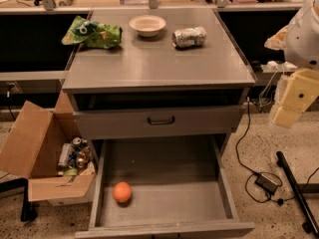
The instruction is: Pick orange from middle drawer and place on counter
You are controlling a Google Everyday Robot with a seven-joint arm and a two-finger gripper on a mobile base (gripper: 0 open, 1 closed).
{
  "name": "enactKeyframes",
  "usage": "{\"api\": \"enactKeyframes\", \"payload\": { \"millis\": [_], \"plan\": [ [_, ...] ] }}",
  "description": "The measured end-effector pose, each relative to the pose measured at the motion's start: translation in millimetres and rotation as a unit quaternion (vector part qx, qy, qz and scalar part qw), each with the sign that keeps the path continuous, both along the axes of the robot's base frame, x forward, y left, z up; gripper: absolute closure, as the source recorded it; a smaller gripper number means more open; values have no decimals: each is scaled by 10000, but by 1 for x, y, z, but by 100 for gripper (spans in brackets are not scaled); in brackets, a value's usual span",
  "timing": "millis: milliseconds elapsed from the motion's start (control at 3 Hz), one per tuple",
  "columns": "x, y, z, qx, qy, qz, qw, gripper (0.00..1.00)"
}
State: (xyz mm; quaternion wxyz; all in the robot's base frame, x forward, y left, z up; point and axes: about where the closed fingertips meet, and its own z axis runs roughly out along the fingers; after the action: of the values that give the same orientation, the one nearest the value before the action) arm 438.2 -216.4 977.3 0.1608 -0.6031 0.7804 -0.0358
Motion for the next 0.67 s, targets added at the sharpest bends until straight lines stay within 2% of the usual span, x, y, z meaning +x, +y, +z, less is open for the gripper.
{"api": "enactKeyframes", "payload": {
  "millis": [333,667],
  "plan": [
    [1,0,-6,-7,39,18,10000,0],
    [2,2,-47,-57,303,162,9994,0]
  ]
}}
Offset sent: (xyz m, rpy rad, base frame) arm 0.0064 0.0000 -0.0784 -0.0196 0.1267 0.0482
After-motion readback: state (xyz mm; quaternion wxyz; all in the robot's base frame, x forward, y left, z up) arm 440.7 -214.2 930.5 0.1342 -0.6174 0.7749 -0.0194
